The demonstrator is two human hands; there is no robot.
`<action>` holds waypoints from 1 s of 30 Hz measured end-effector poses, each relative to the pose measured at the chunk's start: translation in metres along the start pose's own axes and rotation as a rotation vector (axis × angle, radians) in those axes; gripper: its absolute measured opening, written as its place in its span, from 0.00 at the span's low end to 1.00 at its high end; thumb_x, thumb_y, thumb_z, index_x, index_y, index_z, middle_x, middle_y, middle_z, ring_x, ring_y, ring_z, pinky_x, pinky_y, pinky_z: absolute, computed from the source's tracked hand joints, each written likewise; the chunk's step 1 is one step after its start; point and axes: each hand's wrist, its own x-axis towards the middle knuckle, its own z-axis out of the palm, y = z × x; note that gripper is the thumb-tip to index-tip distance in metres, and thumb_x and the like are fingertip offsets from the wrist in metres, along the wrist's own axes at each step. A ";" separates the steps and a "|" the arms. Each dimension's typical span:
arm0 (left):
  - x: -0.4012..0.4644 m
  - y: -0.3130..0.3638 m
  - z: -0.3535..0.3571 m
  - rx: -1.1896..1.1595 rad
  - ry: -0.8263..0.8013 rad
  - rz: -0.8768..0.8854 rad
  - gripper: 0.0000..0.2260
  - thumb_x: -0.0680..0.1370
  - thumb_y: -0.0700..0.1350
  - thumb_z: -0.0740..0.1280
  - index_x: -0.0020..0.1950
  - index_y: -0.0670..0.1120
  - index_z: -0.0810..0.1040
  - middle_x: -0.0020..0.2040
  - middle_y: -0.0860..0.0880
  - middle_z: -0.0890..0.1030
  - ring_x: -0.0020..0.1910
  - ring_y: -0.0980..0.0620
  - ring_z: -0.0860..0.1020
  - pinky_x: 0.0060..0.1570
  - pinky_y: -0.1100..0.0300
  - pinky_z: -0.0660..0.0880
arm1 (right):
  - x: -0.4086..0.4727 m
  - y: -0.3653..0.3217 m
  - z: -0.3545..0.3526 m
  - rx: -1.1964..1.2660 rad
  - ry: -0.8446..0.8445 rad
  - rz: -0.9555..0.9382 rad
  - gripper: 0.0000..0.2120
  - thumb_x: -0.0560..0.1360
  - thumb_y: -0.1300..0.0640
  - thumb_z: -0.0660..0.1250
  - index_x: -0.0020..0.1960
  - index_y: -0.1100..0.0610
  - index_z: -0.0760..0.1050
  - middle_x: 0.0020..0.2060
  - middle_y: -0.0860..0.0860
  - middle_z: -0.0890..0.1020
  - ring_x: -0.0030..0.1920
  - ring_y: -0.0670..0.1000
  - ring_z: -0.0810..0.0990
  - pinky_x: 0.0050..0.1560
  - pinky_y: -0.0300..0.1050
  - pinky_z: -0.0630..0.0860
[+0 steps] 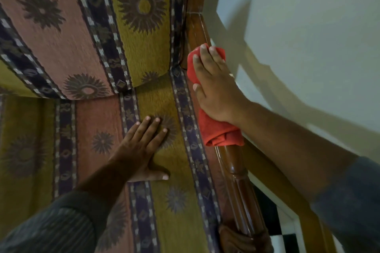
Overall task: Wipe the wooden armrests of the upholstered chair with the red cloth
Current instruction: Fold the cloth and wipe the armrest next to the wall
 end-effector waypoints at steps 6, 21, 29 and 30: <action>-0.001 0.001 0.003 0.042 0.012 -0.012 0.58 0.63 0.85 0.45 0.81 0.46 0.50 0.81 0.40 0.48 0.80 0.39 0.44 0.77 0.41 0.44 | -0.057 -0.009 0.011 0.026 0.008 -0.005 0.31 0.82 0.56 0.57 0.80 0.62 0.49 0.81 0.59 0.47 0.81 0.60 0.41 0.80 0.59 0.50; -0.028 0.005 0.005 0.005 -0.035 -0.115 0.56 0.64 0.83 0.37 0.82 0.47 0.45 0.81 0.42 0.40 0.80 0.42 0.39 0.77 0.42 0.44 | -0.184 -0.036 0.036 -0.051 0.032 0.048 0.30 0.81 0.51 0.52 0.80 0.62 0.52 0.81 0.60 0.49 0.81 0.60 0.42 0.78 0.63 0.53; -0.062 0.148 -0.075 -1.529 0.137 -0.706 0.17 0.72 0.66 0.63 0.49 0.58 0.83 0.49 0.56 0.84 0.50 0.58 0.82 0.50 0.65 0.78 | -0.192 -0.034 0.029 0.514 0.273 0.769 0.34 0.80 0.33 0.45 0.71 0.56 0.68 0.66 0.59 0.77 0.66 0.57 0.76 0.62 0.50 0.74; -0.063 0.168 -0.084 -1.660 0.138 -0.728 0.16 0.71 0.66 0.63 0.43 0.57 0.83 0.42 0.58 0.85 0.43 0.60 0.82 0.41 0.66 0.77 | -0.195 -0.033 0.030 0.548 0.240 0.828 0.33 0.79 0.32 0.45 0.58 0.56 0.76 0.50 0.56 0.82 0.52 0.55 0.83 0.48 0.46 0.77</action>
